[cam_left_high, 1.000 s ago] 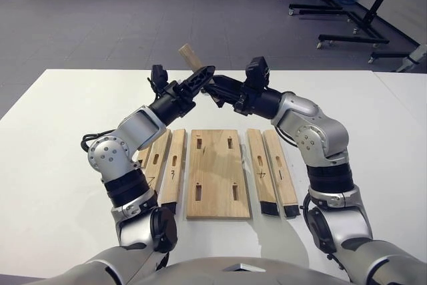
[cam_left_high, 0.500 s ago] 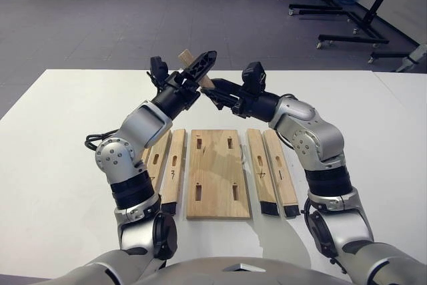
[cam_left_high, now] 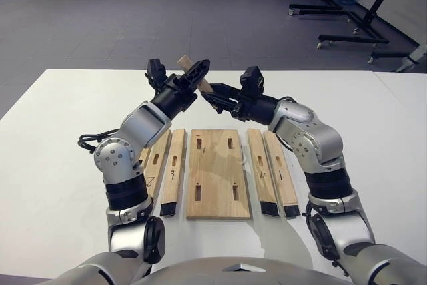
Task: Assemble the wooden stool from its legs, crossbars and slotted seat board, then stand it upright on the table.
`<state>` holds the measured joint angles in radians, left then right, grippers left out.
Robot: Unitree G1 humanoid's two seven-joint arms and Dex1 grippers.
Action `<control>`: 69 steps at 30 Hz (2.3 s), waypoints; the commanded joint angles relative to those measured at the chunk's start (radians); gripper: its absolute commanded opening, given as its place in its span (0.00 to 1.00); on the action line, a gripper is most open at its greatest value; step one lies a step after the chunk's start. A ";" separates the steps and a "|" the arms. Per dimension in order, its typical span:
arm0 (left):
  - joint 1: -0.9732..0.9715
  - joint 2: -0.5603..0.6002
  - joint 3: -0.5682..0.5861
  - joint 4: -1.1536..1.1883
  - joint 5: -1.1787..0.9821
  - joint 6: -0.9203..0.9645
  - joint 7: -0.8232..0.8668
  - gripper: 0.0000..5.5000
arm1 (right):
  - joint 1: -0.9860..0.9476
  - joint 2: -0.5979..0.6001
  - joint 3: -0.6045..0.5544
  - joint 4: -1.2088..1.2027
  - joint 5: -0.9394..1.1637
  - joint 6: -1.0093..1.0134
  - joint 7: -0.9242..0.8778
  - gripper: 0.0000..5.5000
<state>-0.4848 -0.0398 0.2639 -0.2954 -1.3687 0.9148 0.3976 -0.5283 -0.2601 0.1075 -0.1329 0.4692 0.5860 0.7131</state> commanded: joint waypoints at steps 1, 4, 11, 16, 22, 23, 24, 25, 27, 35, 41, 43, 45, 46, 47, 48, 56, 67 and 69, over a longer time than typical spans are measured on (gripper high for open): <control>0.006 0.008 -0.031 -0.015 0.004 -0.023 0.020 0.34 | -0.006 0.000 0.003 -0.010 -0.007 -0.008 -0.008 0.23; 0.012 0.019 -0.034 -0.016 0.004 -0.038 0.028 0.25 | -0.005 0.001 0.003 -0.011 -0.005 -0.009 -0.010 0.23; 0.013 0.042 -0.047 -0.015 0.011 -0.057 0.041 0.10 | -0.002 0.000 0.010 -0.010 -0.006 -0.011 -0.010 0.23; 0.017 0.047 -0.063 -0.022 0.031 -0.068 0.065 0.07 | 0.002 -0.003 0.013 -0.018 -0.010 -0.012 -0.011 0.23; 0.014 0.055 -0.059 -0.019 0.027 -0.085 0.079 0.07 | 0.011 -0.001 0.017 -0.032 -0.010 -0.005 -0.015 0.23; 0.015 0.058 -0.058 -0.017 0.027 -0.086 0.078 0.07 | 0.013 -0.001 0.017 -0.034 -0.007 -0.001 -0.015 0.23; 0.016 0.060 -0.057 -0.015 0.028 -0.086 0.076 0.07 | 0.015 0.002 0.014 -0.034 -0.002 0.007 -0.020 0.30; 0.019 0.062 -0.056 -0.016 0.028 -0.087 0.076 0.07 | 0.015 0.004 0.012 -0.035 0.004 0.016 -0.022 0.32; 0.021 0.068 -0.055 -0.013 0.031 -0.089 0.075 0.07 | 0.014 0.007 0.008 -0.033 0.008 0.027 -0.026 0.39; 0.027 0.107 -0.065 -0.004 0.055 -0.087 0.055 0.07 | -0.041 -0.006 -0.052 -0.010 0.043 0.073 -0.052 0.64; 0.074 0.256 -0.013 -0.046 0.097 -0.058 -0.019 0.07 | -0.081 -0.097 -0.256 0.060 0.137 0.105 -0.059 0.81; 0.112 0.341 0.022 -0.086 0.112 -0.037 -0.031 0.07 | -0.064 -0.122 -0.300 0.068 0.148 0.107 -0.072 0.87; 0.170 0.427 0.028 -0.156 0.149 -0.013 -0.060 0.07 | -0.026 -0.135 -0.322 0.053 0.144 0.109 -0.100 0.96; 0.214 0.462 0.026 -0.202 0.170 -0.003 -0.071 0.07 | 0.003 -0.139 -0.319 0.039 0.129 0.107 -0.118 0.96; 0.247 0.487 0.015 -0.235 0.202 -0.003 -0.089 0.07 | 0.033 -0.140 -0.320 0.020 0.122 0.109 -0.137 0.96; 0.289 0.502 0.001 -0.273 0.230 -0.004 -0.101 0.07 | 0.063 -0.138 -0.321 0.003 0.116 0.106 -0.155 0.96; 0.552 0.499 -0.182 -0.463 0.633 -0.148 -0.145 0.07 | 0.180 -0.110 -0.291 -0.047 0.060 0.044 -0.243 0.96; 0.603 0.386 -0.259 -0.334 0.919 -0.325 -0.242 0.07 | 0.154 -0.108 -0.243 -0.016 0.039 0.011 -0.229 0.96; 0.620 0.366 -0.257 -0.319 0.941 -0.339 -0.257 0.07 | 0.153 -0.106 -0.238 -0.014 0.036 0.009 -0.226 0.96</control>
<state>0.1166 0.3396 0.0046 -0.6335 -0.4506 0.5846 0.1545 -0.3527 -0.3626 -0.1374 -0.1565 0.5105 0.6000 0.4833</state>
